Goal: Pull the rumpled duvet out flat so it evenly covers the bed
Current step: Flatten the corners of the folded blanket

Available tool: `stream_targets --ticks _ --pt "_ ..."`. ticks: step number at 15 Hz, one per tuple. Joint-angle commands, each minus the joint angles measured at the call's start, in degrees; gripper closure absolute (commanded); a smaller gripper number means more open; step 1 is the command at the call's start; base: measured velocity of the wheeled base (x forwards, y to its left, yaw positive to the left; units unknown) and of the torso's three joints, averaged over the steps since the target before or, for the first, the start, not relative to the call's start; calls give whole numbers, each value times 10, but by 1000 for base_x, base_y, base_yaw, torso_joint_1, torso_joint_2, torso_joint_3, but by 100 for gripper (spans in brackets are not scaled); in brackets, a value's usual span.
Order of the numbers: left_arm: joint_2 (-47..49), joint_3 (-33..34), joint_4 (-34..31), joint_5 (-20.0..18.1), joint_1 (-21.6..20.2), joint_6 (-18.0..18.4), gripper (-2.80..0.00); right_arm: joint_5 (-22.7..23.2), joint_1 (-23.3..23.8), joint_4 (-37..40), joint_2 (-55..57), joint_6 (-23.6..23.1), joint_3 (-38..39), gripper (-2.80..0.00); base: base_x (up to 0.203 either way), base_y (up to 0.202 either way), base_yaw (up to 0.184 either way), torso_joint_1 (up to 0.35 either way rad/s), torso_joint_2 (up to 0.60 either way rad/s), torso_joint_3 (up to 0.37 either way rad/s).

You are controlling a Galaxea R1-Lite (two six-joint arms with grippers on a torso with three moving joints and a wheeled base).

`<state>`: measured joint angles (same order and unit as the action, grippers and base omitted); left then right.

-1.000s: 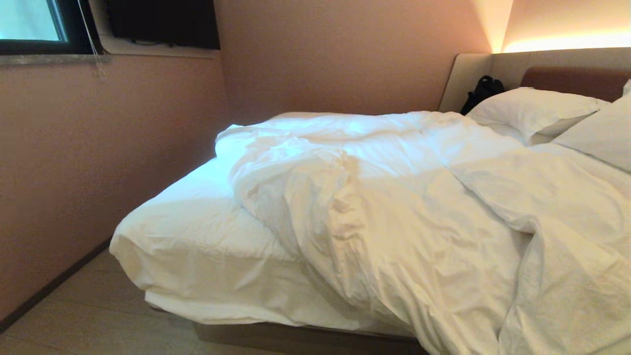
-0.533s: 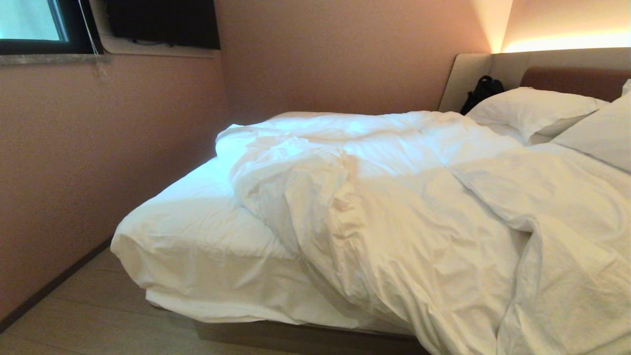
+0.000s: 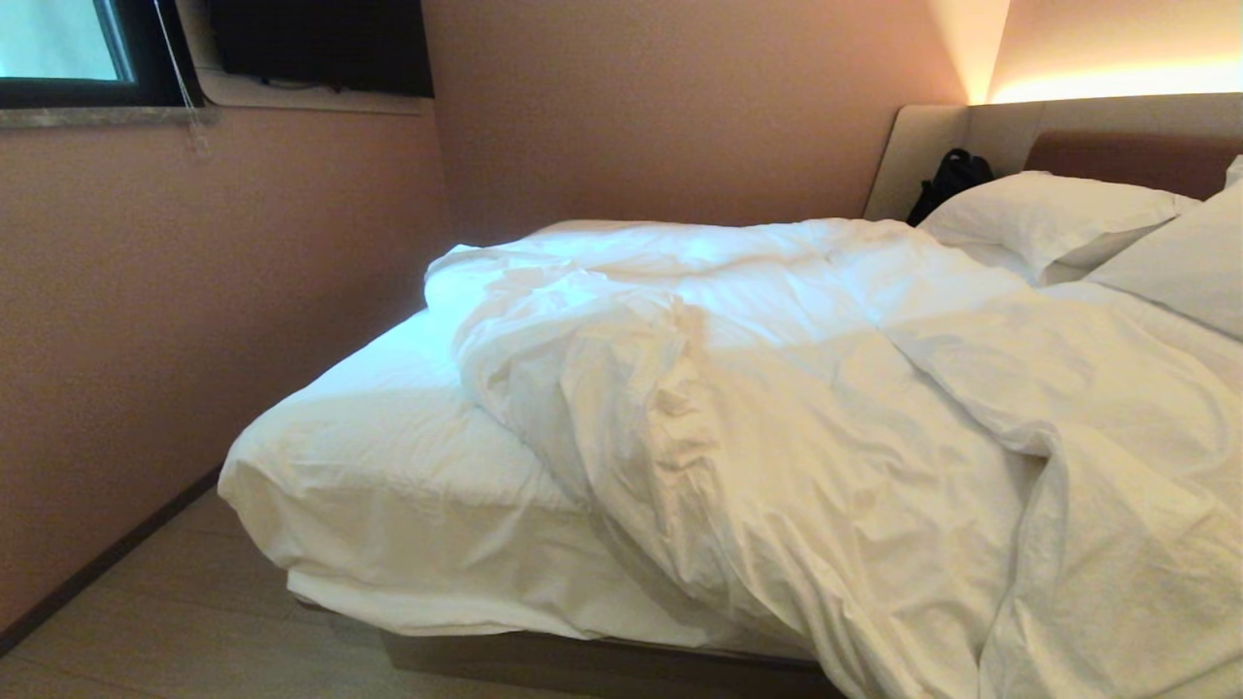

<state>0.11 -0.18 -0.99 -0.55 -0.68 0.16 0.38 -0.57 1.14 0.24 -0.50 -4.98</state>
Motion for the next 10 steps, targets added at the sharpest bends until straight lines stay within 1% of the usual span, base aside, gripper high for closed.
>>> stream_targets --ticks 1,2,3,4,6,8,9,10 --pt "0 0 0 0 0 0 0 2 0 56 12 37 -65 0 0 0 0 0 0 0" --pt "0 0 0 0 0 0 0 2 0 93 24 69 -109 0 0 0 0 0 0 0" --pt "0 0 0 0 0 0 0 0 0 122 44 97 -136 0 0 0 0 0 0 0" --pt "0 0 0 0 0 0 0 -5 0 136 65 113 -147 0 0 0 0 0 0 0" --pt "0 0 0 0 0 0 0 -25 -2 138 111 134 -164 0 0 0 0 0 0 0" --pt "0 0 0 0 0 0 0 -54 -13 125 182 191 -200 0 0 0 0 0 0 0" --pt "0 0 0 0 0 0 0 -67 -27 116 203 217 -224 0 0 0 0 0 0 0" --pt "0 0 0 0 0 0 0 -77 -44 110 210 233 -240 0 0 0 0 0 0 0"
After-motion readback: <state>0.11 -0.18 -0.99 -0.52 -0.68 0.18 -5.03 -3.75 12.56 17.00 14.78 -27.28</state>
